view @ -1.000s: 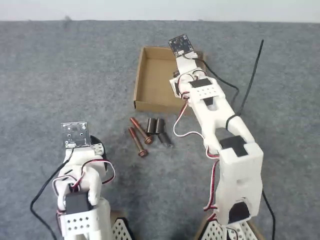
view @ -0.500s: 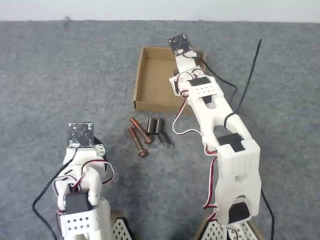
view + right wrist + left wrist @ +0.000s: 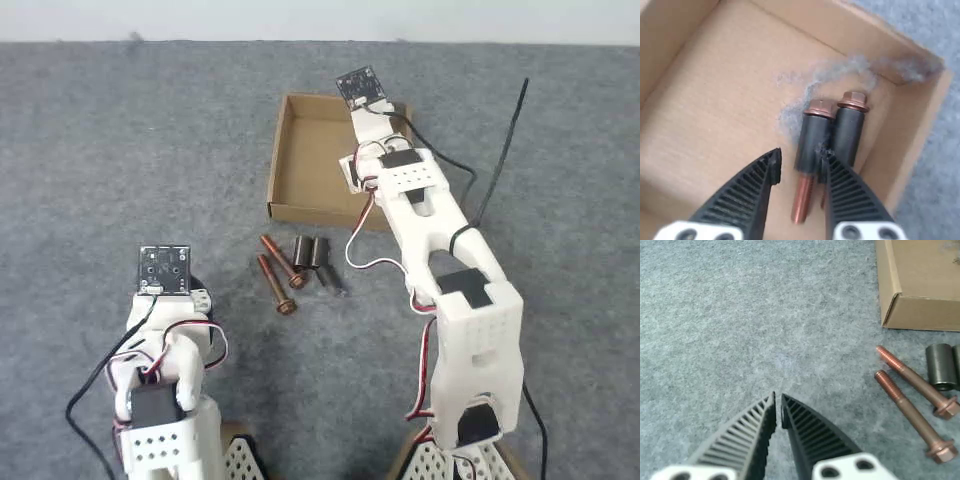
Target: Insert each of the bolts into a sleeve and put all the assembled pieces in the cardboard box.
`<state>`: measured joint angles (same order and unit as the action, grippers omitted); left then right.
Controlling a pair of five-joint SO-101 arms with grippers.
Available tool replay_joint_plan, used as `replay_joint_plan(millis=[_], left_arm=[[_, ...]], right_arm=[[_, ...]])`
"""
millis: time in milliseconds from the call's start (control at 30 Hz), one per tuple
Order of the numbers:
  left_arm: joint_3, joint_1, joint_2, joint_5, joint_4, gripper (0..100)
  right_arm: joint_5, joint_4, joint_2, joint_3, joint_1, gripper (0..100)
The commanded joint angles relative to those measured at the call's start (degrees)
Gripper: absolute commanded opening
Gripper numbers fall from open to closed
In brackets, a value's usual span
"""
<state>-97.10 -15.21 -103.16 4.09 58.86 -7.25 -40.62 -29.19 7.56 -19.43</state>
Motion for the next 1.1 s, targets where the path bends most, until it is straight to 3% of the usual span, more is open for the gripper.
replay_joint_plan(millis=[0,133,800,900,1067], left_arm=[[0.57,-0.35,-0.97,0.62,-0.09,1],[0.57,-0.35,-0.97,0.62,-0.18,1],[0.57,-0.44,-0.97,0.62,0.18,1],[0.57,-0.44,-0.97,0.62,1.41,1],[0.57,-3.43,-0.97,0.62,1.76,1]], right_arm=[[3.78,-6.73,9.27,3.25,0.66,9.1],[6.95,-14.73,14.02,3.08,0.57,0.4],[13.10,-59.56,34.15,2.90,0.13,0.6],[13.10,-61.93,37.76,1.14,0.22,0.6],[13.01,-60.44,48.13,-13.71,-1.36,0.6]])
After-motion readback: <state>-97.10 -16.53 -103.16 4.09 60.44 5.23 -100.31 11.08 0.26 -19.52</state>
